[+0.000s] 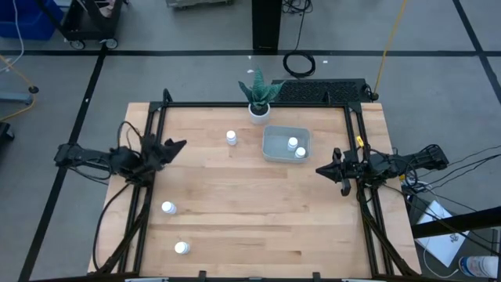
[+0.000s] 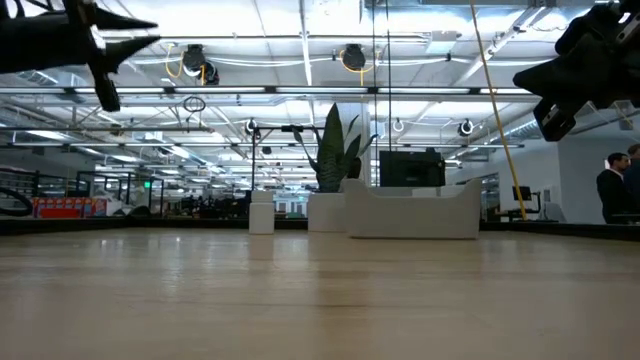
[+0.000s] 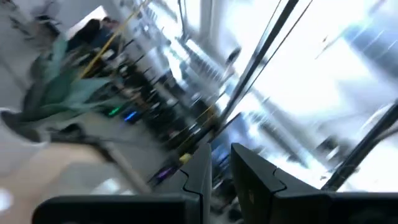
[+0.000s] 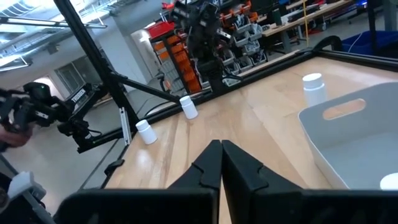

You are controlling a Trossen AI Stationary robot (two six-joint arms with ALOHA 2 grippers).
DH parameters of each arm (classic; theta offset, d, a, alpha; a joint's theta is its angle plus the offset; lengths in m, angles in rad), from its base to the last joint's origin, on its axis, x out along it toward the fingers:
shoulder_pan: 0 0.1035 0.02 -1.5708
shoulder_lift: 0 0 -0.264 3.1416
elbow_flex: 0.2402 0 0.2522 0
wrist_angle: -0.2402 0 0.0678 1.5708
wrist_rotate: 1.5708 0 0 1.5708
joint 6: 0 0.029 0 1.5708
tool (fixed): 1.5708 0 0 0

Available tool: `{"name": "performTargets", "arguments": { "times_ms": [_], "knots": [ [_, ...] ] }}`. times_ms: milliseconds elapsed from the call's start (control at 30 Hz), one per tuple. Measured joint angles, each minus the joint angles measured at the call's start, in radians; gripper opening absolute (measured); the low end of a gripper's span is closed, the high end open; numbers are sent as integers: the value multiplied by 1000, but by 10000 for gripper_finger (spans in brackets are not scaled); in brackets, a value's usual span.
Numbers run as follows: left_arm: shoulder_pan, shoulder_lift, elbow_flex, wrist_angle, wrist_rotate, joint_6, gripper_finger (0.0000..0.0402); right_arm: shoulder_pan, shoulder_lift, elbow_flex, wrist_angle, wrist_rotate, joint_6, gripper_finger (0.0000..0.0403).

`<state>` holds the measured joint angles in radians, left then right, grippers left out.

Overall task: Pick and place pill bottles into a basket
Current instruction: Put the white pill bottle into the gray bin

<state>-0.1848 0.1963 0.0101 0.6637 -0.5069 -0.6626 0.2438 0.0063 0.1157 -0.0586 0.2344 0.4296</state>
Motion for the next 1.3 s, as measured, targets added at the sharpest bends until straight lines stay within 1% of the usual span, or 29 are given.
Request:
{"name": "performTargets", "arguments": {
  "times_ms": [67,133,167,200,267,333,400,433,533,600,667,733,833,900,1000,1133,1200,1300],
  "knots": [
    [1,0,0,101,-3,-40,65,0,0,1,1,0,0,4],
    [11,1,1,236,-68,-29,65,0,0,1,1,0,0,4],
    [17,3,9,277,-107,-15,65,0,0,1,1,0,0,4],
    [24,4,24,291,-114,10,65,0,0,1,2,0,0,4],
    [30,6,85,264,-86,58,65,0,0,1,1,0,0,4],
    [35,27,187,154,-67,84,65,0,1,2,2,0,0,4],
    [38,65,317,-56,-73,97,65,0,1,2,1,0,0,4],
    [41,95,394,-187,-85,96,65,0,2,2,2,0,0,4],
    [63,204,626,-527,-104,77,65,0,3,2,2,0,0,4],
    [79,288,770,-705,-99,78,65,0,3,2,0,0,0,4],
    [96,371,898,-846,-90,84,69,0,3,2,1,0,0,4],
    [116,451,1008,-944,-82,108,79,0,3,2,2,0,0,4],
    [161,560,1152,-1048,-42,136,107,0,3,3,2,0,0,4],
    [203,640,1246,-1108,-13,121,132,0,3,3,1,0,0,4],
    [290,765,1376,-1277,72,69,173,0,3,3,2,0,0,4],
    [431,929,1504,-1500,283,-36,225,0,3,3,2,0,0,4],
    [483,997,1542,-1544,375,-41,247,0,3,3,2,0,0,4],
    [542,1079,1585,-1596,478,-56,273,0,3,3,2,0,0,4]
  ]
}}
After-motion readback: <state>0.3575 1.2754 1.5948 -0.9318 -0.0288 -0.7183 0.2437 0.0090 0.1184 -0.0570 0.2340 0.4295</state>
